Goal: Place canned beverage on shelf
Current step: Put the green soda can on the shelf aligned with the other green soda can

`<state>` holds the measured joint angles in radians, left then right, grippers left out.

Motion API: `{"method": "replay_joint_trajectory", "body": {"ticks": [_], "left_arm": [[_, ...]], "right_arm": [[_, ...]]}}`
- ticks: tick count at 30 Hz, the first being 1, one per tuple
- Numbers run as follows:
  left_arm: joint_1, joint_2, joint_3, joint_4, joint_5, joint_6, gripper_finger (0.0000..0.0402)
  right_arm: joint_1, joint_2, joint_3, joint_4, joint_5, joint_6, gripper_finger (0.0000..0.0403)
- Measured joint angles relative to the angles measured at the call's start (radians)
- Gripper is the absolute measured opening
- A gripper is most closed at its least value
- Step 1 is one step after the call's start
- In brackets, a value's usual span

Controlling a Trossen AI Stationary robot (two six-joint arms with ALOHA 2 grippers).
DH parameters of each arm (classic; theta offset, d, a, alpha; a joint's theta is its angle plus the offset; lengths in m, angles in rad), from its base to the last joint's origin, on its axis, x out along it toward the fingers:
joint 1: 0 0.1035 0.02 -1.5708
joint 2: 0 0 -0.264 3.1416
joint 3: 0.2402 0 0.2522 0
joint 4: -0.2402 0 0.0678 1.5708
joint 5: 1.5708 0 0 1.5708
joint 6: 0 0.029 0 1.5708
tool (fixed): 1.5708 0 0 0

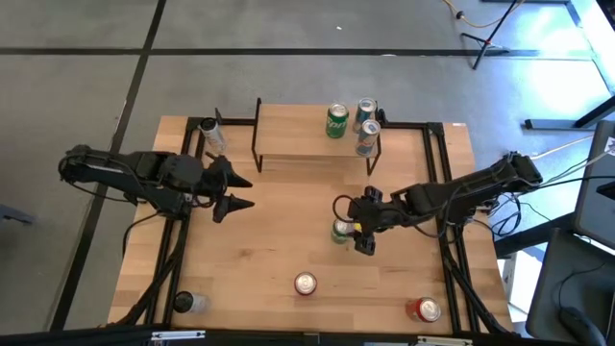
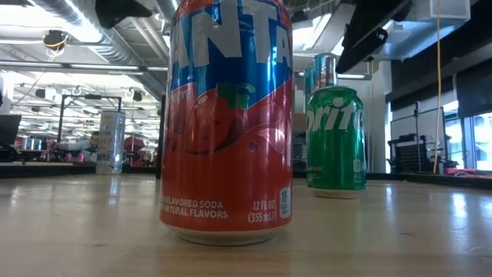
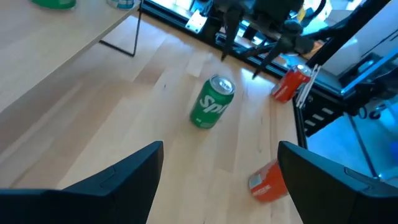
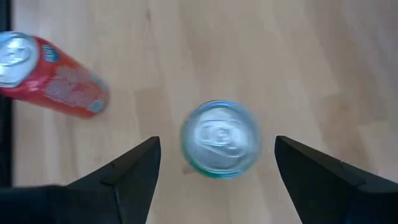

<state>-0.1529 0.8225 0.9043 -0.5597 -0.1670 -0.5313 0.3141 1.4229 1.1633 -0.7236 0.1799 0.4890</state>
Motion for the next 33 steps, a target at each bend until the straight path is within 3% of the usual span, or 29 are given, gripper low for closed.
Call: {"method": "replay_joint_trajectory", "body": {"ticks": [5,11,26,33], "left_arm": [[0.000,0.014,0.000,0.003,-0.018,-0.012,0.0308],[0.000,0.030,0.000,0.001,-0.032,-0.017,0.0308],[0.000,0.054,0.000,0.016,-0.023,-0.043,0.0308],[0.000,0.055,0.000,0.015,-0.022,-0.043,0.0309]], "right_arm": [[0.000,0.030,-0.037,0.052,0.014,-0.050,0.0301],[0.000,0.065,-0.086,0.099,0.113,-0.041,0.0301],[0.000,0.149,-0.120,0.224,0.098,-0.057,0.0300],[0.000,0.154,-0.121,0.212,0.091,-0.060,0.0236]]}}
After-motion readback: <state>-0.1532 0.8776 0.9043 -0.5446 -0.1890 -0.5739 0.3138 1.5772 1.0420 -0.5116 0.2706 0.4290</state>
